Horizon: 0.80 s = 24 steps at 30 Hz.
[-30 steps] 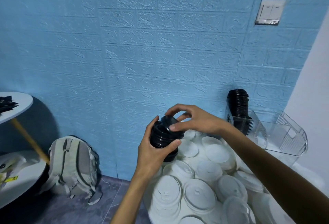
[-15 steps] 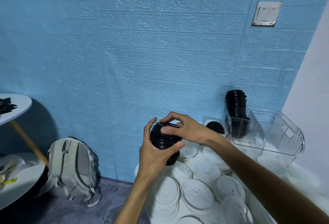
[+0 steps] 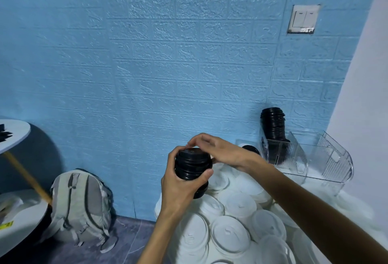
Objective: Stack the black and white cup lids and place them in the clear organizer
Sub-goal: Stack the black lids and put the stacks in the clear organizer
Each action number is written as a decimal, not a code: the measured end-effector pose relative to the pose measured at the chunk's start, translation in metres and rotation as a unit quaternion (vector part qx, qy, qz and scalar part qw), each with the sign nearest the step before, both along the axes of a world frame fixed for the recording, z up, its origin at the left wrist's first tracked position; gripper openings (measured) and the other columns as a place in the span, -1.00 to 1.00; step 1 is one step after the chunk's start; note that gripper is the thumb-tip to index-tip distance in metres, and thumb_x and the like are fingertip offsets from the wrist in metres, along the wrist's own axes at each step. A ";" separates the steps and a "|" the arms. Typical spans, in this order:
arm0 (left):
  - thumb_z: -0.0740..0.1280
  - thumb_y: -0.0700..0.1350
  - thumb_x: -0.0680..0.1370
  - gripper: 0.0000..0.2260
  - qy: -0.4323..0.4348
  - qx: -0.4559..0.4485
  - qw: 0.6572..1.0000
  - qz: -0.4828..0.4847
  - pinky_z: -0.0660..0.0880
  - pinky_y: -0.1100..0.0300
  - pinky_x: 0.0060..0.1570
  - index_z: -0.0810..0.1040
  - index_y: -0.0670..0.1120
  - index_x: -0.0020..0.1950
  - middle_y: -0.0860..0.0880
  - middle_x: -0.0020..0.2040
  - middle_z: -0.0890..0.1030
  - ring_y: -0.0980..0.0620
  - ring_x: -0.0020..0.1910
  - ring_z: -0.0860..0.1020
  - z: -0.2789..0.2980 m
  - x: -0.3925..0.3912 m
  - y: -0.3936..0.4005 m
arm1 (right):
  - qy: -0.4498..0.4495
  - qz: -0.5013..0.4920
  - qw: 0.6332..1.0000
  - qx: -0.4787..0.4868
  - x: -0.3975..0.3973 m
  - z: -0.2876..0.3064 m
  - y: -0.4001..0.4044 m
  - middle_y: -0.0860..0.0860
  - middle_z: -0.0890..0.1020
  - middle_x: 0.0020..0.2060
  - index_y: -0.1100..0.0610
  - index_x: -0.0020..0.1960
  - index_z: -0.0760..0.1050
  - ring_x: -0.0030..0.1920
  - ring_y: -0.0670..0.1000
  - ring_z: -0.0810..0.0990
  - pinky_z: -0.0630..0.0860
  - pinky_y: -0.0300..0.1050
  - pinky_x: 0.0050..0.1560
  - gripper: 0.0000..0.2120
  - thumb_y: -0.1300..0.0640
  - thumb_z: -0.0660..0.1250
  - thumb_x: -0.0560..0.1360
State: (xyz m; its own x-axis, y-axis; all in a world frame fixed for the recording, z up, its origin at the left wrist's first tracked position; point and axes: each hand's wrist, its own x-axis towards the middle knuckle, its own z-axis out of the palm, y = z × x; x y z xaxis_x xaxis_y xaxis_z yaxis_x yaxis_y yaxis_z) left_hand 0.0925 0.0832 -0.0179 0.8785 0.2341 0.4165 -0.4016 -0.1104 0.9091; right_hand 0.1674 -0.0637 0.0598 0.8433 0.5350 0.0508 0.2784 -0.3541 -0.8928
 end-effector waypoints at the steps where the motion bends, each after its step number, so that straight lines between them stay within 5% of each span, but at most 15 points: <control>1: 0.64 0.14 0.18 -0.28 0.002 -0.001 1.000 0.001 0.59 0.03 0.15 0.45 0.27 0.28 0.24 0.08 0.66 0.15 0.07 0.65 -0.001 0.000 0.000 | 0.020 -0.019 1.000 0.004 0.009 0.002 -0.004 -0.13 0.63 0.22 -0.02 0.27 0.53 0.23 -0.01 0.61 0.61 -0.06 0.14 -0.57 -0.28 0.15 0.62; 5: 0.64 0.15 0.16 -0.24 0.009 -0.008 1.000 -0.006 0.59 0.04 0.15 0.45 0.25 0.32 0.24 0.09 0.66 0.14 0.08 0.65 -0.006 0.003 0.002 | -0.053 -0.185 0.976 -0.097 0.070 -0.008 -0.030 -0.05 0.62 0.25 0.00 0.23 0.53 0.18 0.01 0.60 0.50 0.00 0.30 -0.52 -0.35 0.20 0.57; 12: 0.69 -0.15 0.29 -0.29 0.015 -0.010 1.000 -0.003 0.57 0.30 -0.01 0.47 0.24 0.31 0.26 0.06 0.66 0.19 0.04 0.65 -0.012 0.014 0.015 | -0.090 -0.197 0.816 -0.536 0.156 -0.062 -0.058 0.07 0.43 0.47 -0.07 0.56 0.22 0.50 0.20 0.32 -0.11 0.30 0.53 -0.40 -0.34 0.02 0.62; 18: 0.69 -0.13 0.30 -0.28 0.010 -0.004 1.000 0.014 0.59 0.17 0.09 0.45 0.23 0.34 0.25 0.11 0.65 0.17 0.09 0.65 -0.015 0.026 0.033 | -0.058 -0.186 0.798 -0.570 0.174 -0.079 -0.059 0.11 0.29 0.56 -0.05 0.61 0.16 0.61 0.21 0.06 -0.27 0.36 0.51 -0.25 -0.45 -0.09 0.57; 24: 0.71 -0.10 0.28 -0.27 0.008 -0.004 0.999 0.033 0.56 0.33 0.03 0.46 0.22 0.33 0.31 0.09 0.63 0.24 0.06 0.63 -0.020 0.037 0.039 | -0.047 -0.196 0.778 -0.595 0.184 -0.077 -0.055 0.10 0.19 0.61 -0.04 0.63 0.09 0.63 0.22 -0.09 -0.37 0.42 0.46 -0.17 -0.51 -0.08 0.53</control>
